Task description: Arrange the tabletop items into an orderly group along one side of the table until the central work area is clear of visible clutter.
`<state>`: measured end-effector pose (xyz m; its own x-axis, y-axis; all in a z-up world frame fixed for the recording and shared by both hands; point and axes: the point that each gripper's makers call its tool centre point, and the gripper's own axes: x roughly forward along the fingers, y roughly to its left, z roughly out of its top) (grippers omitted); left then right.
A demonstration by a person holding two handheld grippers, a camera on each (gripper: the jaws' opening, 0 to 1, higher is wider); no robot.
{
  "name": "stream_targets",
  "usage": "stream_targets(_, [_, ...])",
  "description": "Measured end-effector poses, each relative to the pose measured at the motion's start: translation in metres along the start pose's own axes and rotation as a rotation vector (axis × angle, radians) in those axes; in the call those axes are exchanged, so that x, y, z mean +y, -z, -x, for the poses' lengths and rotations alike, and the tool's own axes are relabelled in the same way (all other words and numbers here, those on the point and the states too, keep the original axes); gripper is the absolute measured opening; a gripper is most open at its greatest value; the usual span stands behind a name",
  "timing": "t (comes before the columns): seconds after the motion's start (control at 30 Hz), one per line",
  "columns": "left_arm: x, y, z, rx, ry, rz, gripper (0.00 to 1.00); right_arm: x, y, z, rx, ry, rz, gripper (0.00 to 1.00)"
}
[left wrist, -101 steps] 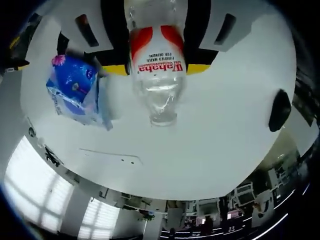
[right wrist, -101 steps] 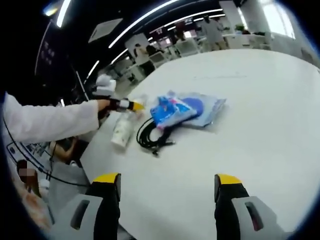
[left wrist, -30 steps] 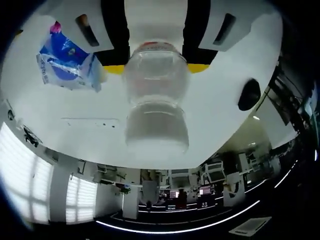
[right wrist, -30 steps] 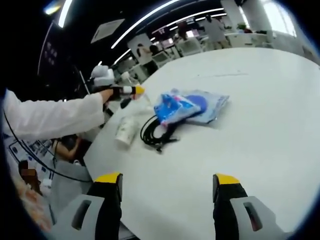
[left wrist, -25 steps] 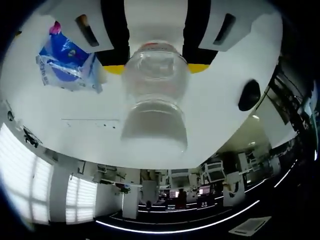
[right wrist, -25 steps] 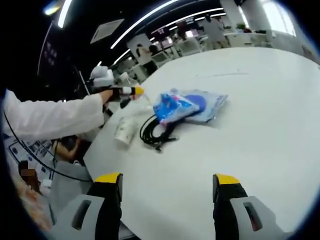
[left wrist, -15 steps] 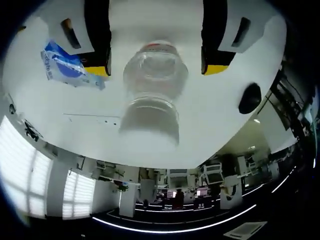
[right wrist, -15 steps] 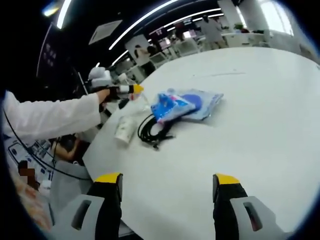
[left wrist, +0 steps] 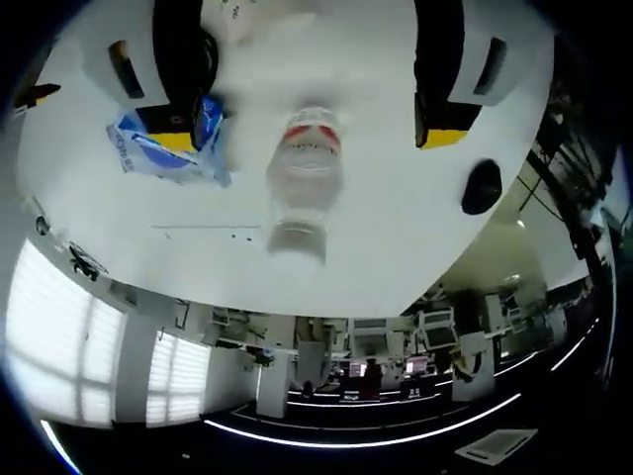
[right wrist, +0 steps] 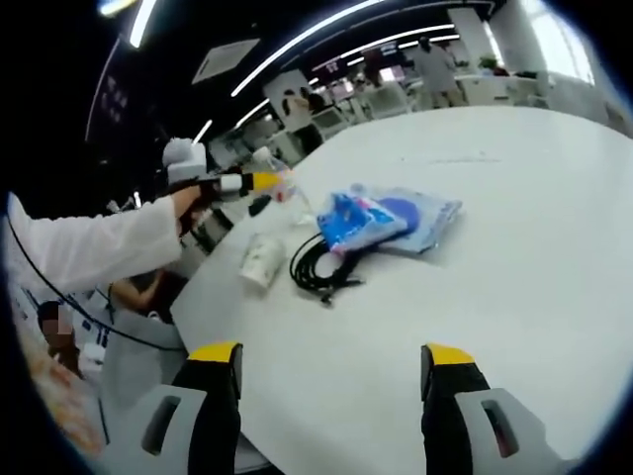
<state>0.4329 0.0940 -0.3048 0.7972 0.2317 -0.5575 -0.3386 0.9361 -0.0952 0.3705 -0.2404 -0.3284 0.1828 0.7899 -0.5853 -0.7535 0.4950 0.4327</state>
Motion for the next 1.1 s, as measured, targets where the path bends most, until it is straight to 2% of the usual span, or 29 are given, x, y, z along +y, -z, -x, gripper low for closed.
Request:
stream_targets(0.03, [-0.002,0.003,0.009,-0.004,0.003,0.004,0.91,0.000,0.000,0.000,-0.001,-0.001,0.003,0.75])
stream_targets(0.2, [-0.002,0.013,0.020,-0.003,0.041,0.014,0.91,0.002,0.002,0.005,-0.006,-0.004,0.014,0.75])
stream_targets(0.37, [-0.010,0.029,0.046,0.000,0.058,0.013,0.92,0.001,0.009,0.011,-0.002,0.003,0.011,0.75])
stream_targets(0.47, [-0.007,0.037,0.057,0.000,0.058,0.029,0.93,0.002,0.012,0.015,-0.005,0.007,0.004,0.74])
stream_targets(0.67, [-0.008,0.043,0.073,-0.007,0.076,0.038,0.94,0.004,0.014,0.022,-0.013,0.007,-0.004,0.73])
stream_targets(0.83, [-0.020,0.049,0.095,-0.012,0.103,0.007,0.93,0.004,0.013,0.022,-0.020,0.008,-0.003,0.72])
stream_targets(1.1, [-0.030,0.061,0.101,-0.008,0.123,0.037,0.92,0.004,0.014,0.023,-0.024,0.006,-0.005,0.72])
